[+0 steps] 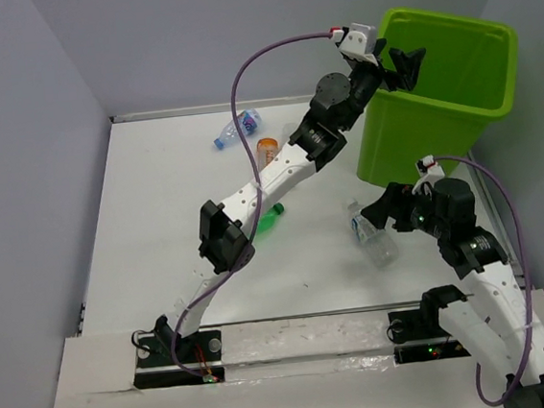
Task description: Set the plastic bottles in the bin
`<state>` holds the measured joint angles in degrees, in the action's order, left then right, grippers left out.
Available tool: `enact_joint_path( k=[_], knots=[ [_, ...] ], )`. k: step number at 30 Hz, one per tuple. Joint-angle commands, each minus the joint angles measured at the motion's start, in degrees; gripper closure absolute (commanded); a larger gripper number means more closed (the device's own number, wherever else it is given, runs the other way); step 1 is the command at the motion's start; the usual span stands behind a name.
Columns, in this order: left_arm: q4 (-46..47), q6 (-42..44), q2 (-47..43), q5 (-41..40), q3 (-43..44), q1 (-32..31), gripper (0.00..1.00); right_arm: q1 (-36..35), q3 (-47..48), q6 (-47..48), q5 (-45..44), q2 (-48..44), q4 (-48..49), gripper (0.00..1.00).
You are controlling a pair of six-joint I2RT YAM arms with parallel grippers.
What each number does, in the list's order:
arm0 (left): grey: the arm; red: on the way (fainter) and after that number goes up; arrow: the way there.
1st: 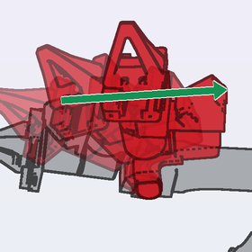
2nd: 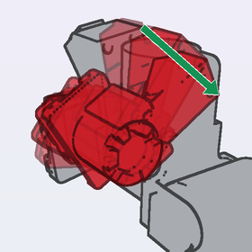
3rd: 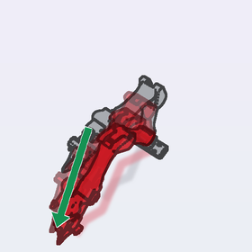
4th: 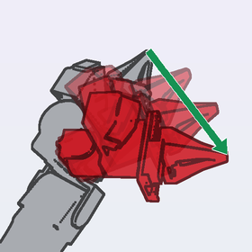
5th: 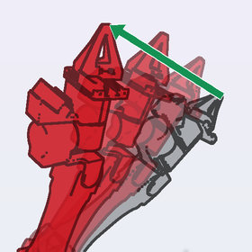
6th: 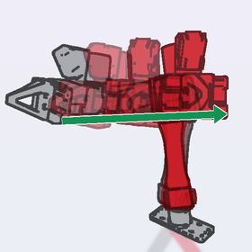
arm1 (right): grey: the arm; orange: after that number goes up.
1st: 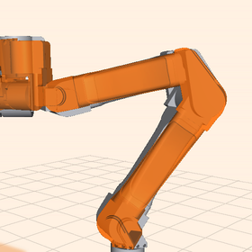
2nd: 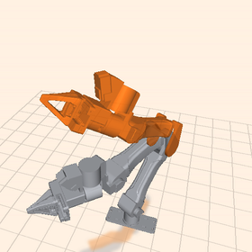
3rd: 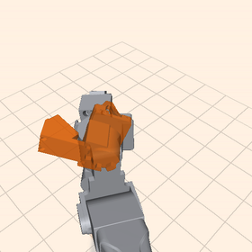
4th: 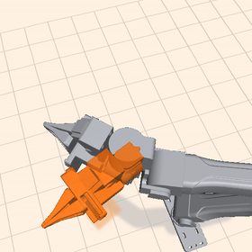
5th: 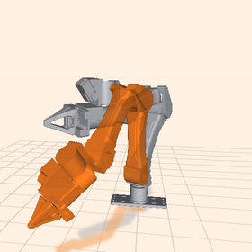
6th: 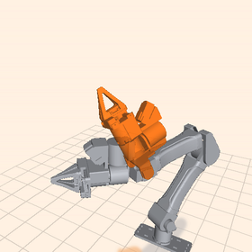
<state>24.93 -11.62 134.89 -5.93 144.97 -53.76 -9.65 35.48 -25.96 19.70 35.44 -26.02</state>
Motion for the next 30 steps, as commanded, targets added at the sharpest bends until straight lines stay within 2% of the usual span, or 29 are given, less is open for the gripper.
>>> enact_joint_path(
  k=[1, 4, 7, 8, 11, 12, 13, 15, 19, 25, 30],
  knots=[
    [0.4, 5.7, -13.8, 0.1, -2.0, 0.7, 0.01, -4.0, 1.3, -0.1, -6.0, 3.5, -0.6, 0.07],
    [-5.4, 6.9, -19.1, -2.5, -5.0, 1.1, 0.01, -7.5, 1.8, -0.5, -11.3, 6.8, -1.1, 0.06],
    [-15.3, 4.2, -28.4, -6.8, -15.5, 2.0, 0.01, -12.6, 2.7, -0.9, -19.5, 12.3, -2.1, 0.03],
    [-17.0, 3.2, -33.8, -7.7, -23.1, 2.2, 0.01, -13.5, 3.1, -1.0, -22.5, 13.8, -2.5, 0.02],
    [-21.1, 0.6, -42.5, -11.2, -36.7, 2.7, 0.01, -15.8, 4.6, -1.0, -28.7, 17.2, -2.6, 0.01],
    [-21.4, 0.3, -48.2, -16.9, -46.0, 1.6, 0.01, -15.8, 5.4, -0.9, -30.8, 19.0, -3.3, 0.01],
    [-21.0, 1.3, -51.0, -18.6, -49.7, 1.0, 0.01, -16.4, 5.6, -1.0, -32.0, 19.6, -3.4, 0.01],
    [-27.4, -0.2, -56.7, -17.4, -56.9, 1.8, 0.01, -16.4, 5.8, -1.0, -32.8, 20.5, -3.4, 0.00],
    [-34.4, -7.0, -66.1, -18.7, -71.4, 4.1, 0.01, -16.4, 6.5, -1.5, -35.2, 22.7, -3.9, 0.00],
    [-41.7, -8.4, -72.1, -16.3, -81.9, 7.2, 0.01, -16.4, 9.9, 0.6, -33.2, 31.1, -4.7, 0.00],
    [-42.2, -9.3, -73.5, -9.8, -90.6, 10.7, 0.01, -16.4, 12.9, 1.7, -31.3, 36.1, -5.4, 0.00]
  ],
)
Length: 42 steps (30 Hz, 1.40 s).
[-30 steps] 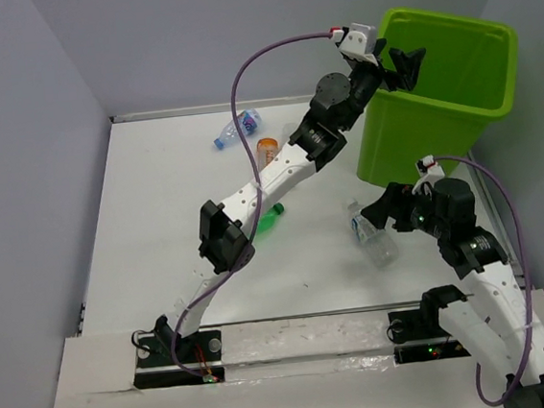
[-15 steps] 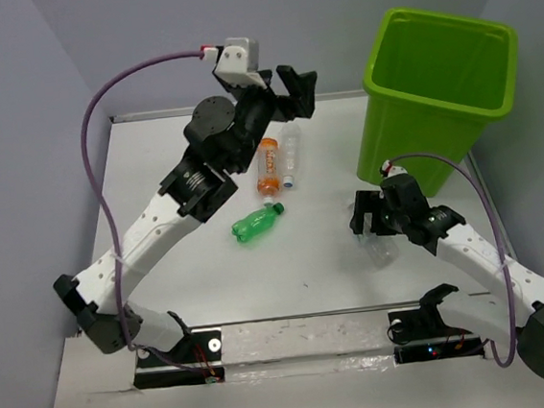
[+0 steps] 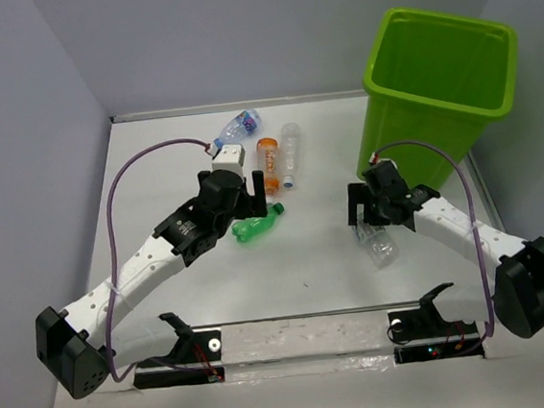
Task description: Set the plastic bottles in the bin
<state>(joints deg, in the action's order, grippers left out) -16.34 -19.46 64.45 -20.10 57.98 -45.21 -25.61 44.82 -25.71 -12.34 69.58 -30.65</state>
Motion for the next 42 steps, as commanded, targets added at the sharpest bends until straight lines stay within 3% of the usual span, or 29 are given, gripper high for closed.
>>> enact_joint_path(
  k=[1, 10, 12, 13, 16, 19, 24, 28, 31, 37, 42],
  knots=[
    [-0.8, -1.5, -3.2, 5.9, -4.5, 2.5, 0.01, -0.4, 3.9, 1.8, 0.9, 2.7, -1.1, 0.00],
    [-1.4, 2.5, -1.8, 9.9, -8.4, 6.4, 0.01, -0.4, 7.0, 2.7, 2.3, 12.1, -2.4, 0.04],
    [-0.9, 3.1, -1.1, 10.7, -9.0, 6.6, 0.01, -0.9, 7.4, 2.7, 1.8, 12.6, -2.7, 0.17],
    [-0.5, 3.8, -0.5, 10.8, -9.2, 6.7, 0.01, -0.9, 7.6, 2.7, 1.3, 12.0, -2.9, 0.29],
    [0.3, 4.2, 0.0, 10.2, -9.2, 6.8, 0.01, -1.6, 8.6, 2.9, 0.7, 9.4, -5.3, 0.52],
    [1.0, 4.5, 0.6, 10.4, -9.1, 6.9, 0.01, -3.9, 11.2, 3.2, -0.7, 4.7, -9.8, 0.63],
    [1.8, 5.1, 2.6, 11.5, -8.8, 7.0, 0.01, -8.3, 19.5, 4.9, 6.8, -3.7, -12.0, 0.64],
    [0.6, 5.2, 5.3, 12.8, -7.0, 7.0, 0.01, -10.5, 32.9, 8.0, 12.2, -4.4, -9.8, 0.65],
    [-1.1, 5.8, 7.2, 13.8, -5.3, 7.0, 0.01, -10.5, 50.0, 12.4, 12.7, -1.0, -7.6, 0.67],
    [-2.6, 7.6, 11.1, 12.5, -1.1, 7.0, 0.01, -8.5, 69.0, 25.5, -14.0, 7.8, 1.5, 0.69],
    [-2.9, 8.4, 16.0, 10.3, 1.3, 7.0, 0.01, 7.7, 78.3, 29.2, -15.8, 15.0, 5.2, 0.70]
  ],
)
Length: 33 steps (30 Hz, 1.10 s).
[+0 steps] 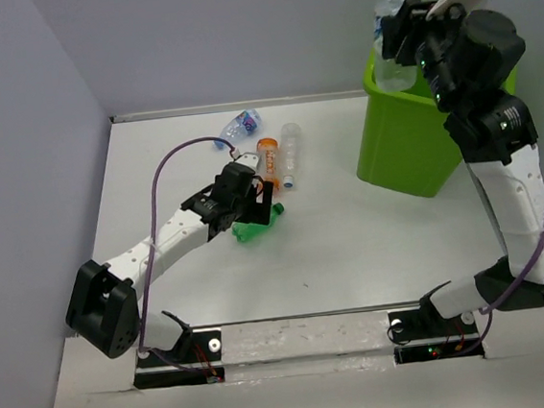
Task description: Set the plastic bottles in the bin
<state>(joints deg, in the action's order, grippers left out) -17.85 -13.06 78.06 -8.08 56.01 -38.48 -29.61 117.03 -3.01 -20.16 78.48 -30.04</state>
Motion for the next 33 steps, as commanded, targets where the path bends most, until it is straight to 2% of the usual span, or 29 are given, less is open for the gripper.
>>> enact_joint_path(
  k=[1, 4, 8, 10, 11, 12, 17, 22, 24, 25, 26, 28, 33],
  knots=[
    [-1.8, 2.2, 3.1, -2.3, 3.6, 0.2, 0.01, 15.4, 6.4, 7.3, -8.4, 7.2, 4.6, 0.70],
    [-2.0, 2.6, 5.5, -3.7, 4.5, 0.2, 0.01, 20.1, 4.4, 6.7, -7.4, 9.2, 5.0, 0.69],
    [-2.7, 3.1, 8.2, -5.0, 5.9, 0.2, 0.01, 26.6, -1.1, 1.3, -4.4, 9.1, 6.7, 0.61],
    [-3.9, 3.5, 10.3, -5.4, 7.6, 0.2, 0.01, 28.6, -2.8, -0.3, -1.6, 8.9, 6.8, 0.37],
    [-4.2, 3.5, 10.8, -5.8, 8.1, 0.2, 0.01, 29.1, -3.7, -0.2, -1.4, 8.8, 6.6, 0.08],
    [-4.1, 3.6, 11.7, -5.7, 8.3, 0.2, 0.01, 29.1, -4.0, -0.4, -0.7, 8.5, 6.1, 0.01],
    [-3.3, 4.5, 14.3, -4.8, 8.1, 0.2, 0.01, 29.1, -7.0, -4.9, 8.2, 2.3, 4.1, 0.00],
    [-3.2, 4.7, 17.9, -1.7, 7.6, 0.2, 0.01, 29.1, -15.8, -10.5, 20.2, -5.8, 4.5, 0.00],
    [-3.4, 4.8, 19.0, -0.6, 7.8, 0.2, 0.05, 28.6, -19.5, -12.9, 23.7, -10.1, 5.8, 0.00],
    [-3.3, 4.8, 19.1, -0.4, 7.6, 0.2, 0.07, 28.0, -21.3, -13.5, 24.7, -11.6, 6.4, 0.00],
    [-3.3, 4.8, 19.2, 0.4, 7.6, 0.2, 0.15, 28.0, -25.1, -14.7, 26.3, -13.2, 7.5, 0.00],
    [-3.2, 4.6, 19.4, 1.6, 7.1, 0.2, 0.24, 28.0, -30.0, -16.1, 28.7, -17.4, 8.6, 0.00],
    [-4.4, 3.7, 19.0, 4.1, 5.3, 0.0, 0.44, 27.5, -37.3, -18.3, 32.2, -25.6, 9.1, 0.00]
  ],
)
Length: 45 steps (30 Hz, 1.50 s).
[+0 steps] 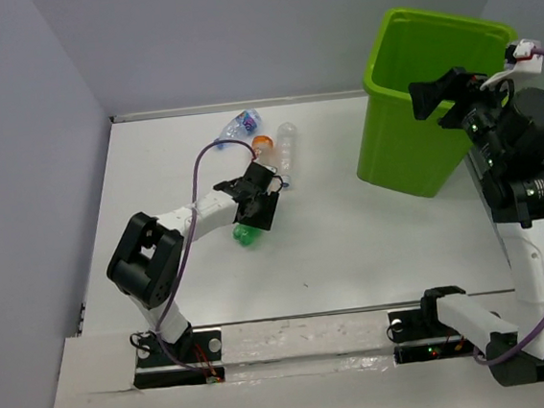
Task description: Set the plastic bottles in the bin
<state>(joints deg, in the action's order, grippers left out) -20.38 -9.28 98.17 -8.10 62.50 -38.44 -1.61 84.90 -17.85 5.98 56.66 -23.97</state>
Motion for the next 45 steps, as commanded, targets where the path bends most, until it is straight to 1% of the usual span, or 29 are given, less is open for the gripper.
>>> enact_joint_path(
  k=[1, 2, 4, 7, 12, 14, 15, 16, 19, 20, 22, 24, 27, 32, 37, 40, 42, 44, 45],
  knots=[
    [-2.1, -0.1, -1.5, 4.5, -1.4, -0.2, 0.47, -0.5, -6.1, -3.7, 6.3, -5.0, 3.0, 0.00],
    [-2.4, -0.4, -1.9, 5.5, -1.9, -0.5, 0.52, -0.5, -7.1, -4.1, 6.6, -7.2, 2.9, 0.00],
    [-3.0, -0.8, -3.7, 6.9, -2.8, -1.7, 0.57, -0.5, -9.6, -5.2, 8.2, -10.2, 2.3, 0.00],
    [-4.2, -1.4, -6.8, 7.8, -3.6, -4.1, 0.59, -0.5, -13.3, -6.1, 10.0, -12.9, 2.2, 0.00],
    [-5.4, -2.7, -13.5, 15.6, -1.7, -7.1, 0.60, -0.5, -18.5, -6.1, 9.7, -18.2, 0.4, 0.00],
    [-4.8, -3.1, -15.2, 19.7, -0.1, -8.1, 0.60, -0.5, -20.5, -6.8, 11.5, -19.0, -0.3, 0.00],
    [-4.2, -3.5, -17.0, 21.7, 1.8, -8.5, 0.61, -0.5, -22.2, -8.1, 14.4, -19.9, -0.4, 0.00],
    [-4.2, -3.9, -17.0, 22.8, 2.8, -8.8, 0.61, -0.5, -22.2, -8.1, 16.2, -20.3, -0.2, 0.00],
    [-1.9, -5.0, -18.4, 25.8, 6.5, -9.4, 0.63, -0.5, -26.4, -11.1, 21.7, -20.7, 1.5, 0.00],
    [-1.3, -5.0, -18.5, 27.7, 7.5, -9.6, 0.64, -0.5, -27.7, -12.0, 25.7, -20.5, 3.6, 0.00],
    [0.9, -5.4, -18.3, 29.2, 10.0, -10.4, 0.65, -0.5, -30.9, -14.8, 31.0, -20.0, 6.5, 0.00],
    [3.6, -5.7, -17.8, 29.1, 12.2, -11.4, 0.65, -0.5, -33.1, -17.0, 34.0, -19.8, 8.4, 0.00],
    [8.9, -6.8, -17.6, 29.5, 13.2, -12.3, 0.65, -0.5, -34.1, -18.2, 35.7, -19.8, 10.2, 0.00],
    [18.3, -8.8, -16.7, 32.3, 13.3, -13.8, 0.65, -1.0, -35.9, -19.6, 38.7, -18.2, 12.4, 0.00],
    [24.2, -9.7, -15.6, 35.2, 13.5, -15.2, 0.65, -2.1, -37.6, -20.6, 39.2, -16.8, 14.6, 0.00],
    [25.5, -9.8, -14.6, 36.8, 14.1, -15.9, 0.65, -2.6, -38.2, -21.5, 38.4, -16.3, 16.8, 0.06],
    [26.0, -9.6, -14.0, 37.3, 14.6, -16.4, 0.65, -3.8, -38.4, -21.4, 37.9, -15.8, 17.0, 0.13],
    [26.1, -9.4, -13.7, 37.7, 14.8, -16.7, 0.65, -4.4, -38.5, -21.3, 37.2, -15.6, 17.5, 0.15],
    [26.1, -9.3, -13.4, 38.0, 14.8, -16.8, 0.65, -4.4, -38.6, -21.3, 36.8, -15.4, 17.6, 0.18]
  ],
)
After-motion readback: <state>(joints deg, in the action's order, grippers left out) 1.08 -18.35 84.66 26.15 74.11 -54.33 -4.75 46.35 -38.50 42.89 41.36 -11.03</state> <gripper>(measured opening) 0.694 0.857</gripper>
